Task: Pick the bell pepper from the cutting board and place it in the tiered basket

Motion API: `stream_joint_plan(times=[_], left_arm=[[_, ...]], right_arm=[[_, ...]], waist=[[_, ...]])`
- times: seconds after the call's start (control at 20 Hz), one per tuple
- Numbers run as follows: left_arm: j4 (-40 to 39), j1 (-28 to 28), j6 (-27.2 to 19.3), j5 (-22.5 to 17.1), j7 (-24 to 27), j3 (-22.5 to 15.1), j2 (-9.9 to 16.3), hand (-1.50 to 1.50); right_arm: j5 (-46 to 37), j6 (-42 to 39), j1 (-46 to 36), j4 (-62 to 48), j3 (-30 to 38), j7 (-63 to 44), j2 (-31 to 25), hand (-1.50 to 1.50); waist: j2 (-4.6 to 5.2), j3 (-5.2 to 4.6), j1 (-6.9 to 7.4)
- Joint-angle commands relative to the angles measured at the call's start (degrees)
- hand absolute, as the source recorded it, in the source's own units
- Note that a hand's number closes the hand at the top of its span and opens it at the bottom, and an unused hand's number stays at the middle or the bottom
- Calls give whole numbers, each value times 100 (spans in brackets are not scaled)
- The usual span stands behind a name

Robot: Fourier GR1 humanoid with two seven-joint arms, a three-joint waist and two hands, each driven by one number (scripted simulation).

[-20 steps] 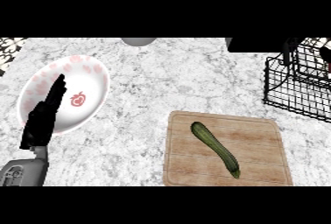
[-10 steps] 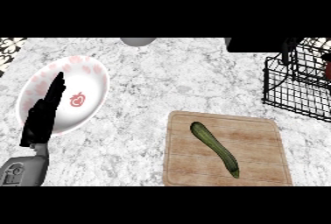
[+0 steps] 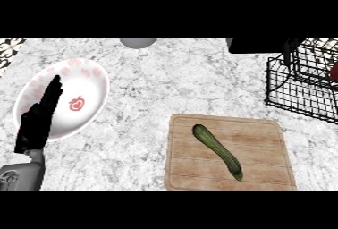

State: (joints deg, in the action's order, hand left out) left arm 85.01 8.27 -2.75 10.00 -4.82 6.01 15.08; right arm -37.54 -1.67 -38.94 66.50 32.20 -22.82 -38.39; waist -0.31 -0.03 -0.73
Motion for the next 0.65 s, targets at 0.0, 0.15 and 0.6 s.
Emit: stream_joint_plan(times=[0.0, 0.15, 0.6], left_arm=[[56, -121, -145, 174, 44, -77, -101, 0], [150, -190, 54, 28, -24, 80, 87, 0], [-267, 63, -142, 182, 216, -47, -224, 0]], right_arm=[[605, -656, 366, 668, 517, -649, -231, -150], [1031, -1120, 1147, 1319, 922, -824, -226, -150], [2584, -2115, 2721, 1335, 2940, 539, -538, -150]], waist=[[-12, 0, -42], [-19, 1, -62], [14, 5, -73]])
